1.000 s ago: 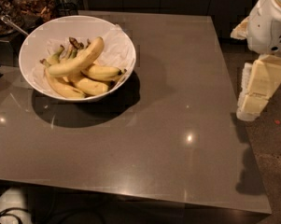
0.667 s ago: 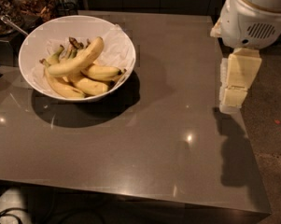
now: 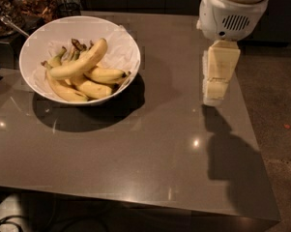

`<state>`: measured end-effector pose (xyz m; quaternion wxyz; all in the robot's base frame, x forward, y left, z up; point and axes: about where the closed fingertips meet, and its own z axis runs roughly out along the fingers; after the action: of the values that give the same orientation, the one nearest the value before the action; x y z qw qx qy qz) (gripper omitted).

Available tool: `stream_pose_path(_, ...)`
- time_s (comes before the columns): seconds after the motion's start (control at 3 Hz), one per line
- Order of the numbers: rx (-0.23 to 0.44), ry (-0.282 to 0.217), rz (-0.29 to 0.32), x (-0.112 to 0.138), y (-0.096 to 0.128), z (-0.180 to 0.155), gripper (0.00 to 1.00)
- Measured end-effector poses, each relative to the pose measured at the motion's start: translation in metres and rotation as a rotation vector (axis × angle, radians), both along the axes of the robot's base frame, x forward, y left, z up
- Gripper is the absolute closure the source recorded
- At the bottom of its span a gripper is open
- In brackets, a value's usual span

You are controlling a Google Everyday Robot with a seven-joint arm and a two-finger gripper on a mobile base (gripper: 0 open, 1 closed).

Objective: Pick banana from white bowl

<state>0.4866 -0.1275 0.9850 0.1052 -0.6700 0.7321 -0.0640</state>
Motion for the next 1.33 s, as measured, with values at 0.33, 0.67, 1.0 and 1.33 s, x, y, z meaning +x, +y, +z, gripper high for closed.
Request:
stream_pose_path(0.33,0.008,-0.014,0.032,0.006,0.024,0.010,0.00)
stream_pose_path(0.67,-0.016,-0.058,0.111,0.019,0.068,0.028,0.00)
stream_pose_path(1.0,-0.047,-0.117,0.211,0.040,0.117,0.042,0.00)
stream_pose_path(1.33,-0.079,-0.160,0.307,0.062,0.161,0.048,0.00)
